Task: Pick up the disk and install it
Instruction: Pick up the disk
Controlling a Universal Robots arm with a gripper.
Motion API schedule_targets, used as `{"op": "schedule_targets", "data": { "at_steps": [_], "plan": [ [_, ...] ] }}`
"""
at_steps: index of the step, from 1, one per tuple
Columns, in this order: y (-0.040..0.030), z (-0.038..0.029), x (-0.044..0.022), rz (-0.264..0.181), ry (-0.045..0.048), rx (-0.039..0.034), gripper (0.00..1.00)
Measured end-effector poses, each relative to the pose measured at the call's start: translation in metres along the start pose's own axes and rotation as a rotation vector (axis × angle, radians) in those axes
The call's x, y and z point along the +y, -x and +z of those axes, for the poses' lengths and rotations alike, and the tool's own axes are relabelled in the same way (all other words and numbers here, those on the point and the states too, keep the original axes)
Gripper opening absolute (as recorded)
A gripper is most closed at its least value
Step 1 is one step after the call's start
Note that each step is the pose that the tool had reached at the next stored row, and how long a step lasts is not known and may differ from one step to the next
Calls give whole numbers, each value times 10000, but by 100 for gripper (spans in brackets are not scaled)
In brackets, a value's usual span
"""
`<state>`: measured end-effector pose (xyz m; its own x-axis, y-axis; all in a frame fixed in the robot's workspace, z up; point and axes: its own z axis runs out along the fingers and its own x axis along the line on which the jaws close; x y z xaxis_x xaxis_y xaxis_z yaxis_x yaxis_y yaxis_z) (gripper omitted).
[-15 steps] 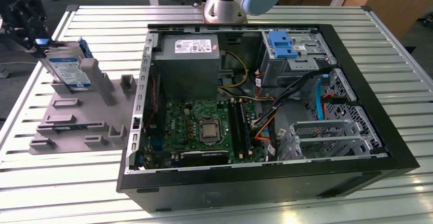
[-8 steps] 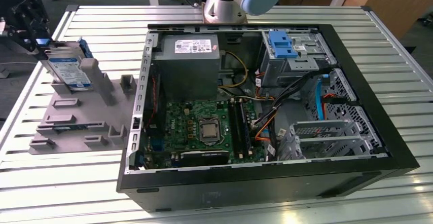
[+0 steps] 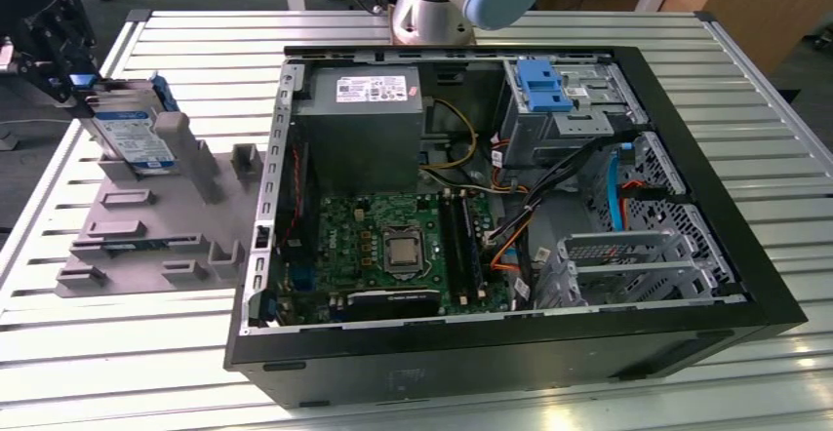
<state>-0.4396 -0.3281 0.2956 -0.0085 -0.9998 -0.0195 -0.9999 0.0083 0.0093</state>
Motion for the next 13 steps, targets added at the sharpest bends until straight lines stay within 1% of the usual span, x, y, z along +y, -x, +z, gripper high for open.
{"op": "schedule_targets", "data": {
  "at_steps": [3,7,13],
  "plan": [
    [-1,10,0,12,-1,-1,52],
    [-2,27,0,48,33,-1,52],
    [-2,53,0,67,45,-1,52]
  ]
}}
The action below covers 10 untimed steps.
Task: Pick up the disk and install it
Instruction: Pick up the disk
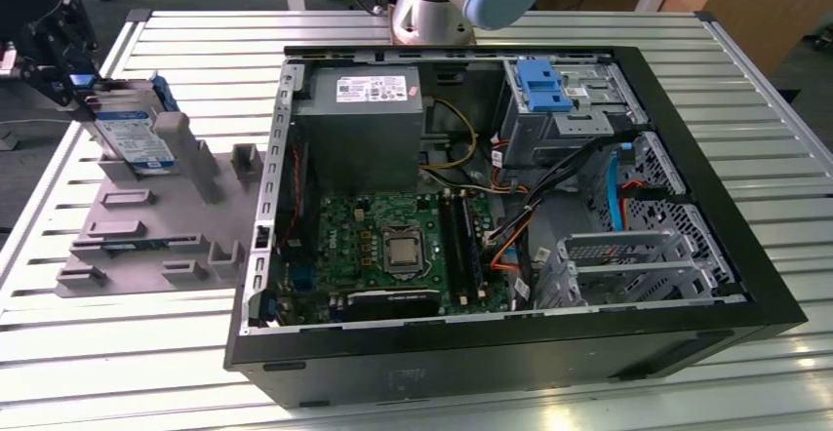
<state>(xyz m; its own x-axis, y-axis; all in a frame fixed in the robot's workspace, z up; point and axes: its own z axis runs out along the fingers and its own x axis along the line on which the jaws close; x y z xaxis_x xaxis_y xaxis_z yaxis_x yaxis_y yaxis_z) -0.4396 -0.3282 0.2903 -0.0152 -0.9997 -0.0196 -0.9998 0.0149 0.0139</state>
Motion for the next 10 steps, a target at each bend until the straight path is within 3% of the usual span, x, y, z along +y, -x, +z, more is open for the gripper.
{"op": "schedule_targets", "data": {
  "at_steps": [10],
  "plan": [
    [0,16,1,77,10,-1,52]
  ]
}}
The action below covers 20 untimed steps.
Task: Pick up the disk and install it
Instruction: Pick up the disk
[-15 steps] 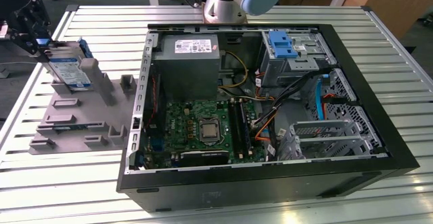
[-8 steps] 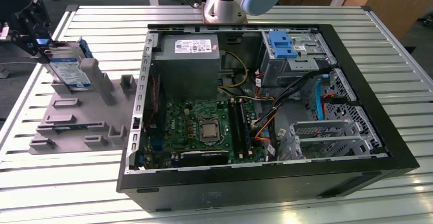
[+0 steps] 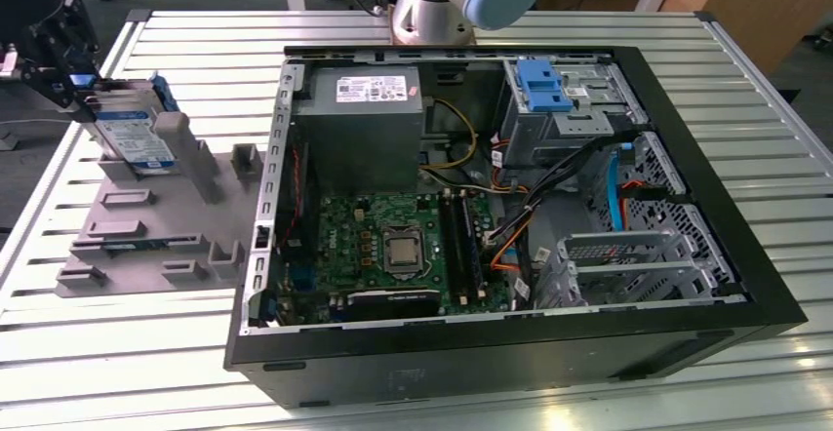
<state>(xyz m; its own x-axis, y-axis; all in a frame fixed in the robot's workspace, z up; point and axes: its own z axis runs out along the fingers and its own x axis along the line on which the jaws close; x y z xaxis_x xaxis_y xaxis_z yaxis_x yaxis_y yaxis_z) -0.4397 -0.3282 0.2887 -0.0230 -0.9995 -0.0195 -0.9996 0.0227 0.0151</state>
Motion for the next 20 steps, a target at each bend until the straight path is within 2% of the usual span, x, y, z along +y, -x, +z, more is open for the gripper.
{"op": "schedule_targets", "data": {
  "at_steps": [3,4,7,8,20],
  "plan": [
    [0,0,0,2,0,0,50],
    [0,0,0,2,0,0,44],
    [0,0,0,4,0,1,42],
    [0,0,0,4,1,0,37],
    [-20,-1,0,-214,4,30,37]
  ]
}}
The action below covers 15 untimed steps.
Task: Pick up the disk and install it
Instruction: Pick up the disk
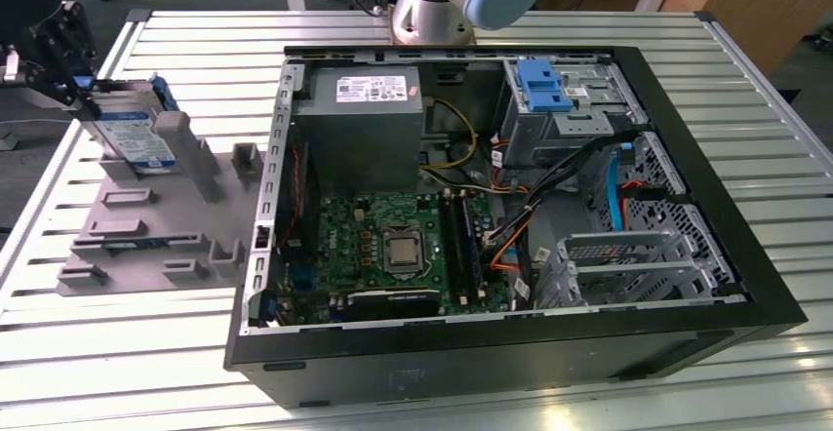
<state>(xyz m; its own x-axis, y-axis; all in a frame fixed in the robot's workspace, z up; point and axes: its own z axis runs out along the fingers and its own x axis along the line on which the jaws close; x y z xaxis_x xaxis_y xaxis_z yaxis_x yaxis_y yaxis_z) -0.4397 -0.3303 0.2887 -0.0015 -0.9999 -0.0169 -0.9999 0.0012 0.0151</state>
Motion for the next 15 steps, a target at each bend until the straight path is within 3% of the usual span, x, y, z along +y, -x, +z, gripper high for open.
{"op": "schedule_targets", "data": {
  "at_steps": [10,11,15],
  "plan": [
    [0,0,0,-15,0,1,38],
    [0,0,0,-15,0,1,44],
    [0,0,0,-17,0,1,44]
  ]
}}
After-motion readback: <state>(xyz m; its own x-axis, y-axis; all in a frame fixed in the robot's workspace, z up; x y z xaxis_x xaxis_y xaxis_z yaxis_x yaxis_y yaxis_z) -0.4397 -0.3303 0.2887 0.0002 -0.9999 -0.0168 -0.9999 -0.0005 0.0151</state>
